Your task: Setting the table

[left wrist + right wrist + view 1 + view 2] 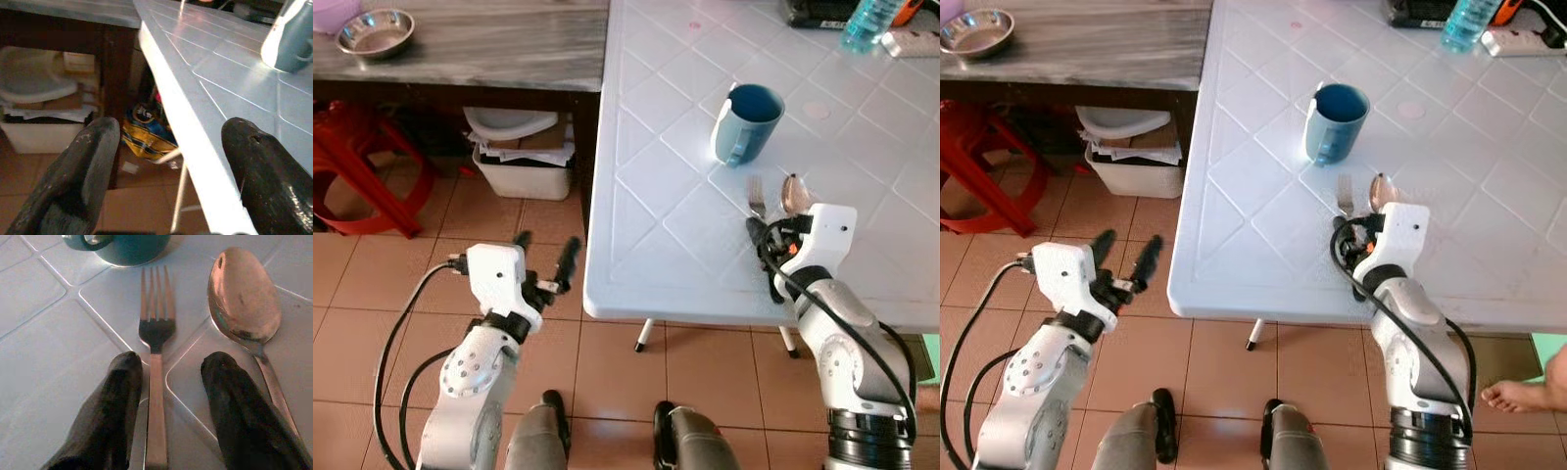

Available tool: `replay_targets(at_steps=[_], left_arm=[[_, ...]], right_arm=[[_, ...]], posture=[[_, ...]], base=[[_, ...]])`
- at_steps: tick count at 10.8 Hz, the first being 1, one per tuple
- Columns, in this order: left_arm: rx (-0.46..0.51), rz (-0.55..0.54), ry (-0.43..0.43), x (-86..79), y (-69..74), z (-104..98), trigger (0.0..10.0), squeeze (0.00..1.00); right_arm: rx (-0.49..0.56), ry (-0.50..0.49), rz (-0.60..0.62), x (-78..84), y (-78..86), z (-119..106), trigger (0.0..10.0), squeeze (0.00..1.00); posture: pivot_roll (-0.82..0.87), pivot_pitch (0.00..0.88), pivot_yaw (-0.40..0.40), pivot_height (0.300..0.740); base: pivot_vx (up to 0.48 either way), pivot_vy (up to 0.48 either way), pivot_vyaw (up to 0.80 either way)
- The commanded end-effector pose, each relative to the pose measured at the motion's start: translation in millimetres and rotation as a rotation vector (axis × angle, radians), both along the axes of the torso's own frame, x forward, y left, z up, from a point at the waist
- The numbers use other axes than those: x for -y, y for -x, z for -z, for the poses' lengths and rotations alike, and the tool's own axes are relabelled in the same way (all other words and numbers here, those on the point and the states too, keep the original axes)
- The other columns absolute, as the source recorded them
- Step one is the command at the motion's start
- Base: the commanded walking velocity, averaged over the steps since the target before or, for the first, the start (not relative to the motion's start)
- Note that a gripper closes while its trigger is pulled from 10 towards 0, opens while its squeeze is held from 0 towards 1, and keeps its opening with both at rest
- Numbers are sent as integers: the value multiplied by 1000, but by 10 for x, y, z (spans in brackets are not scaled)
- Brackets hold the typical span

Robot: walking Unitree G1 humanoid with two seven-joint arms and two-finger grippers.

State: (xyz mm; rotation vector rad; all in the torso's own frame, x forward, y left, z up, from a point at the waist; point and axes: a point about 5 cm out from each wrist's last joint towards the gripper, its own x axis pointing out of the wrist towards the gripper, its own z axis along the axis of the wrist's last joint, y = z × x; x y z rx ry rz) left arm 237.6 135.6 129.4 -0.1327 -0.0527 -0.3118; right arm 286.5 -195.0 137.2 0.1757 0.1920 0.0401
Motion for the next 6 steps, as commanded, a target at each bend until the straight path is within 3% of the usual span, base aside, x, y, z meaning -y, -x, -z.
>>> replay_targets(at_steps=[1, 3, 5, 6], left_arm=[[-3, 17, -4, -14, 33, -6, 10000, 0], [-10, 35, -4, -18, 37, -1, 10000, 0], [-17, 48, -6, 19, 43, 14, 10000, 0], [-18, 48, -10, 17, 45, 18, 10000, 0]], right_arm=[[-190, -53, -19, -34, 100, 347, 0, 0], [-269, -75, -63, -65, 149, 438, 78, 0], [-291, -55, -103, -79, 137, 432, 2118, 0], [-293, -54, -101, -73, 132, 430, 1922, 0]], posture=[[-45, 275, -7, 740], [-48, 273, -7, 740], [-49, 271, -8, 740], [-47, 271, -9, 740]], base=[[0, 0, 0], [0, 0, 0], [0, 0, 0], [0, 0, 0]])
